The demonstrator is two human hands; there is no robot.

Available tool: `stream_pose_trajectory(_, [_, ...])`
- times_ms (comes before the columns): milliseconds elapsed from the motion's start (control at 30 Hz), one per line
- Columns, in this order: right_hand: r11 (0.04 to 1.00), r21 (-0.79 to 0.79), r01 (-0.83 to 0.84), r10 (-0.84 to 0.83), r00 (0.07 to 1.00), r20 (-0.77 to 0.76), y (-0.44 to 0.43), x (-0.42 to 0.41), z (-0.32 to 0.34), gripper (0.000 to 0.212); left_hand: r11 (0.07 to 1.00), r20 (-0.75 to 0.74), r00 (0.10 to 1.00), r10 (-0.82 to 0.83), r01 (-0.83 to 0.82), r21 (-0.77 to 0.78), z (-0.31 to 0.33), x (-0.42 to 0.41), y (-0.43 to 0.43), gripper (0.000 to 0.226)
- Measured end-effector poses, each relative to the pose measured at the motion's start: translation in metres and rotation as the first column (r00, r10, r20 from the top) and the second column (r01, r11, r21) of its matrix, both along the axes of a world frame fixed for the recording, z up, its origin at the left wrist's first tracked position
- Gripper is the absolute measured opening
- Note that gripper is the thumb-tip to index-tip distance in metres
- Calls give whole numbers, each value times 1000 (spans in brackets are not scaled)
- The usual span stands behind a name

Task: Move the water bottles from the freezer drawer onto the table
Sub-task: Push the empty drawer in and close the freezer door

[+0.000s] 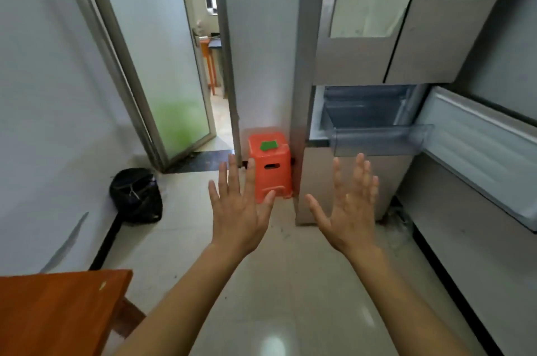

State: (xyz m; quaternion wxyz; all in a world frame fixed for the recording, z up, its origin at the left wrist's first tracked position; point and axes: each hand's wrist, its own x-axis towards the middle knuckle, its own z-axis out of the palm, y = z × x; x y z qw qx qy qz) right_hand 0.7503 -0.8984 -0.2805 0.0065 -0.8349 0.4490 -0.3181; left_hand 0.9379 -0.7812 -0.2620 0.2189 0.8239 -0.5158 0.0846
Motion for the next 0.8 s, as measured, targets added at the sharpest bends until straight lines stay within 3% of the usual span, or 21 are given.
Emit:
stream_pose_trajectory(167, [994, 39, 102, -102, 995, -10, -81, -44, -17, 94, 996, 19, 996, -91, 90, 5, -5, -38, -96, 76])
stream_pose_trajectory(467, [965, 83, 248, -245, 968, -49, -234, -45, -40, 103, 981, -8, 982, -190, 190, 47, -42, -29, -290, 77])
stream_pose_trajectory(600, [931, 174, 320, -319, 947, -31, -305, -43, -35, 106, 966, -136, 967, -216, 232, 114, -45, -18, -375, 79])
stream_pose_trajectory(800, [883, 315, 347, -374, 927, 26, -386, -57, -44, 108, 922, -157, 937, -312, 338, 188, -53, -18, -480, 80])
